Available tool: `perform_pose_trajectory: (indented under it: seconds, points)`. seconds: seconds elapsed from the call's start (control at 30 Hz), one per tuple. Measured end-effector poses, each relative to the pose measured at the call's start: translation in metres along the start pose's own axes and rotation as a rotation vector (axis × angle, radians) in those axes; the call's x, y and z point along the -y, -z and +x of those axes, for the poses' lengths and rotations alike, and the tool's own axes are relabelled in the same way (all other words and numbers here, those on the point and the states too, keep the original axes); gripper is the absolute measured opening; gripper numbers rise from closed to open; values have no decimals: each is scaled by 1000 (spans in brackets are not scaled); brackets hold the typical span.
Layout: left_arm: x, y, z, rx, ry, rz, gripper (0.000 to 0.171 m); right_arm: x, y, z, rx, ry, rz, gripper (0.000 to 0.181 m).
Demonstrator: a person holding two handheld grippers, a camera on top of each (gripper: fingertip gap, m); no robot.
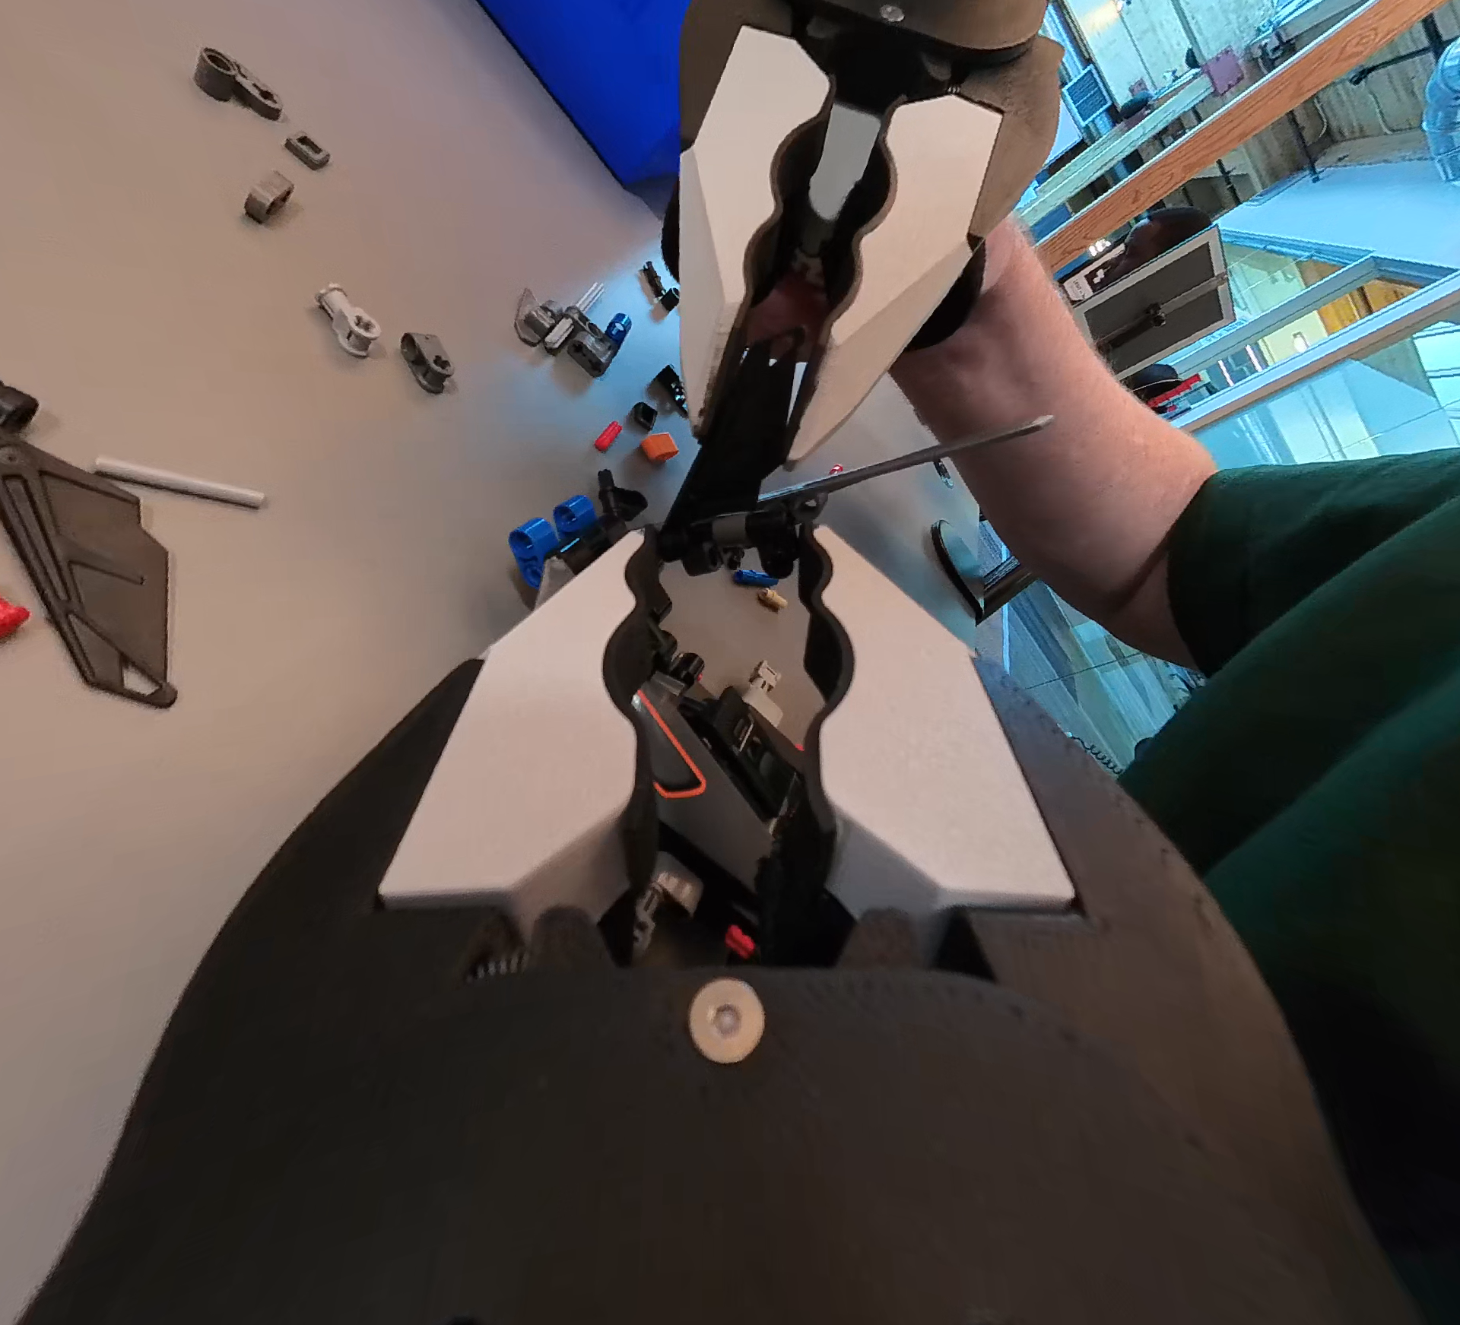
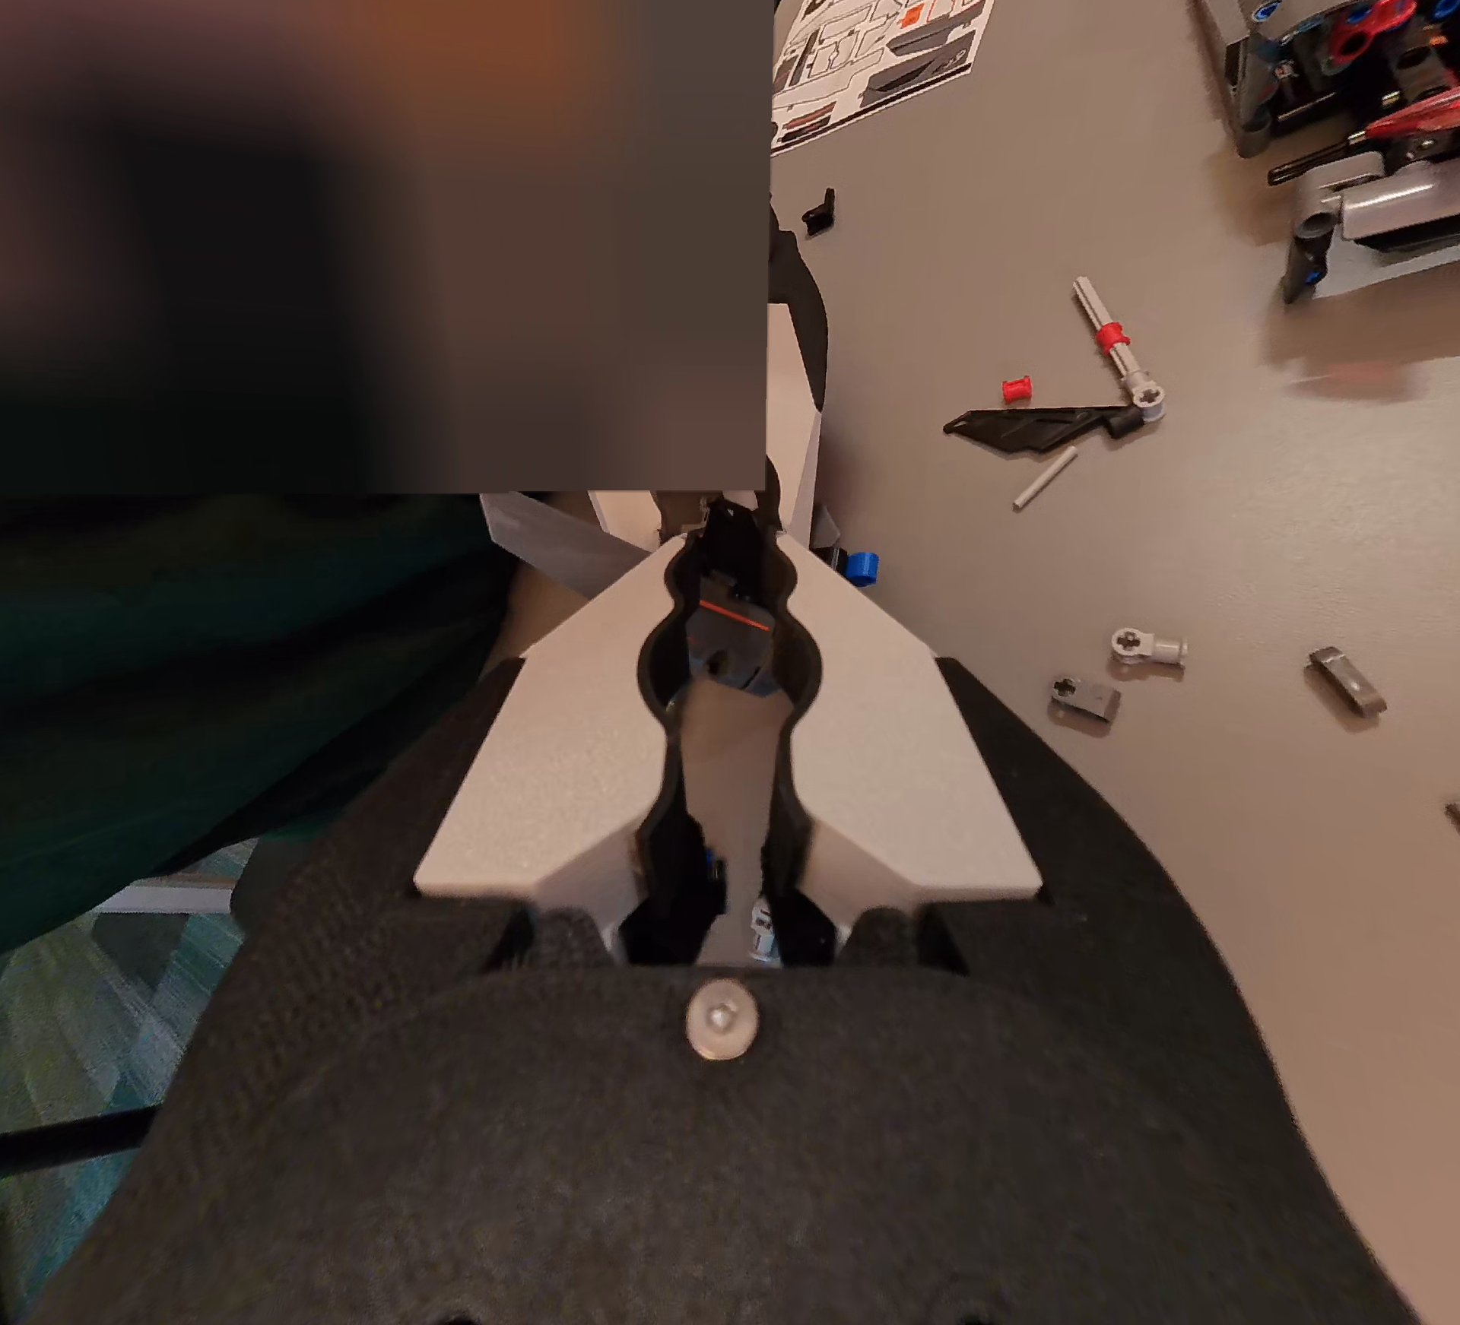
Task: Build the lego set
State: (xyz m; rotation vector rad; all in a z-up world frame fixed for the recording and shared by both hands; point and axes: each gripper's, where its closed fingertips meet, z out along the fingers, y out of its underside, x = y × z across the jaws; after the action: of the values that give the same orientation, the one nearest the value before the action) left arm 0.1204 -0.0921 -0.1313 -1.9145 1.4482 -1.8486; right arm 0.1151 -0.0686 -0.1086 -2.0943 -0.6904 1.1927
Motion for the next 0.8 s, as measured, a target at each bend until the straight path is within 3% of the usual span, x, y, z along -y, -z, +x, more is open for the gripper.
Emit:
perform_pose_trajectory:
  seconds: [0.8]
  points:
    - [1,-2,2,4,-35,4,32,3,0,-2,-14,44,-60,12]
